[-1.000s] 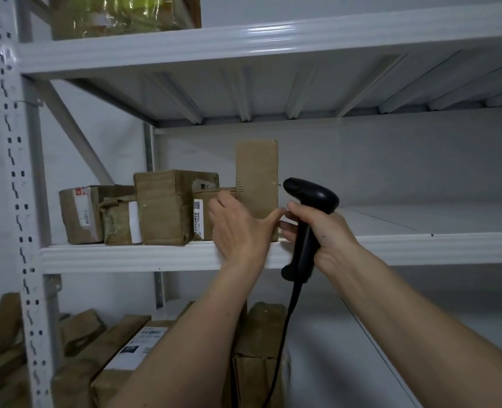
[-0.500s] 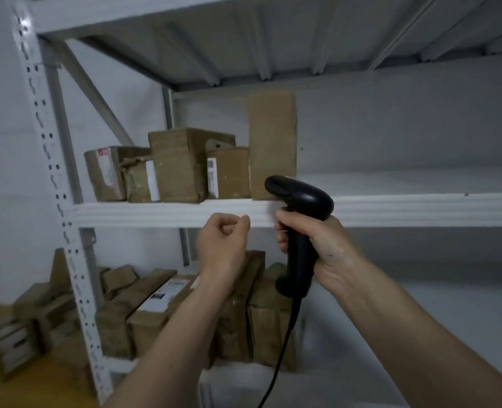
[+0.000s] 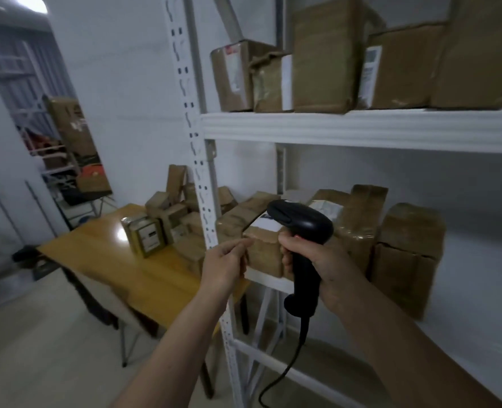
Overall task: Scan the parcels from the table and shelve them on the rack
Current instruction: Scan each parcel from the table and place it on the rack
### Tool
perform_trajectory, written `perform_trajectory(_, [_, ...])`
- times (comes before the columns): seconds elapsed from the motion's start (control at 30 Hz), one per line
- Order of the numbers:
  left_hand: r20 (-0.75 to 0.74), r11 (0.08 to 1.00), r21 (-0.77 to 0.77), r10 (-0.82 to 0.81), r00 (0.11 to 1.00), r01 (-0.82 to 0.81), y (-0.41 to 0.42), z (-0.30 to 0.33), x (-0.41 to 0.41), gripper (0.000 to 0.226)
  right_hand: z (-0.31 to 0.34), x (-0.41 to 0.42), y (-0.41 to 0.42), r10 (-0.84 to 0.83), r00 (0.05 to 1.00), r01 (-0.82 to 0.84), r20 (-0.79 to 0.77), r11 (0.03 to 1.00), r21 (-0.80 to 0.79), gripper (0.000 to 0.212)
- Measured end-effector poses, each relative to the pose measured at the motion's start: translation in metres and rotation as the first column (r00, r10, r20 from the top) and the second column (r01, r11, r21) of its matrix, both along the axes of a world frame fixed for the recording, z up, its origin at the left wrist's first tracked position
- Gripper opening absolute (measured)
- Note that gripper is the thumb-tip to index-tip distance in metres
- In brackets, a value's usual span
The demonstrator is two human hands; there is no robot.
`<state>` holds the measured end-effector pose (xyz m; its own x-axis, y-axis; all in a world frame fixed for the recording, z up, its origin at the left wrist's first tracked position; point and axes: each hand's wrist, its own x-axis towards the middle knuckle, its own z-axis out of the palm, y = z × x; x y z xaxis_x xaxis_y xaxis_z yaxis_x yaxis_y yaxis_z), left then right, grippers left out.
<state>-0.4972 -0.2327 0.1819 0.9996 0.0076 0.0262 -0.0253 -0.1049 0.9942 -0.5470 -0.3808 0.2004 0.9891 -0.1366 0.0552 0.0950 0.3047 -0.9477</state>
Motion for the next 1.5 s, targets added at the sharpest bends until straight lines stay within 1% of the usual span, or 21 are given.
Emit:
perform_trajectory(0.13, [-0.035,0.999,0.036,0.041,0.999,-0.040,0.061,-0.007,0.032,0.034,-0.016,0.042,0.051,0.058,0.998,-0.059,-0.023,0.998,-0.034,0.005])
perform_trajectory(0.23, [-0.041,0.995,0.090,0.049,0.998,-0.045,0.103,-0.011,0.058,0.030,-0.029,0.075,0.090,0.026,0.999,-0.029,-0.041,0.997,-0.069,0.004])
perform_trajectory(0.4, [-0.060,0.981,0.192,0.008,0.998,0.004,0.172,-0.025,0.105,0.026,-0.050,0.129,0.156,0.011,0.990,-0.013,-0.141,1.000,-0.013,0.006])
perform_trajectory(0.5, [-0.110,0.970,0.242,0.014,0.994,0.013,0.211,-0.037,0.130,0.024,-0.064,0.155,0.192,-0.003,0.984,0.001,-0.180,1.000,-0.014,0.007])
perform_trajectory(0.63, [-0.209,0.944,0.328,0.036,0.977,0.036,0.254,-0.051,0.153,0.034,-0.080,0.179,0.230,-0.038,0.964,0.030,-0.265,0.999,-0.032,0.006])
perform_trajectory(0.7, [-0.235,0.938,0.346,0.061,0.970,0.025,0.271,-0.055,0.163,0.038,-0.084,0.192,0.245,-0.032,0.954,0.022,-0.297,0.999,-0.035,0.006])
perform_trajectory(0.8, [-0.257,0.934,0.356,0.130,0.958,-0.031,0.293,-0.058,0.177,0.041,-0.087,0.215,0.264,-0.022,0.951,0.012,-0.309,0.999,-0.034,0.009])
perform_trajectory(0.93, [-0.265,0.938,0.338,0.174,0.948,-0.078,0.323,-0.067,0.207,0.029,-0.092,0.249,0.288,-0.011,0.948,0.007,-0.317,1.000,-0.013,0.011])
perform_trajectory(1.03, [-0.279,0.935,0.353,0.143,0.950,-0.037,0.342,-0.073,0.233,0.017,-0.097,0.275,0.306,-0.001,0.944,-0.001,-0.331,1.000,-0.004,0.009])
perform_trajectory(1.1, [-0.290,0.940,0.342,0.116,0.950,-0.010,0.353,-0.076,0.255,0.015,-0.102,0.298,0.317,0.003,0.937,-0.004,-0.350,1.000,-0.002,0.008])
perform_trajectory(1.23, [-0.301,0.937,0.349,0.098,0.949,0.014,0.366,-0.081,0.315,0.014,-0.109,0.353,0.331,0.031,0.935,-0.027,-0.355,1.000,0.014,0.009])
perform_trajectory(1.37, [-0.281,0.918,0.390,0.046,0.959,0.070,0.366,-0.079,0.389,0.014,-0.105,0.416,0.334,-0.001,0.935,0.011,-0.353,1.000,0.024,0.011])
perform_trajectory(1.5, [-0.271,0.894,0.436,0.020,0.962,0.104,0.364,-0.082,0.457,0.021,-0.104,0.478,0.332,-0.019,0.922,0.041,-0.386,0.998,0.050,0.008])
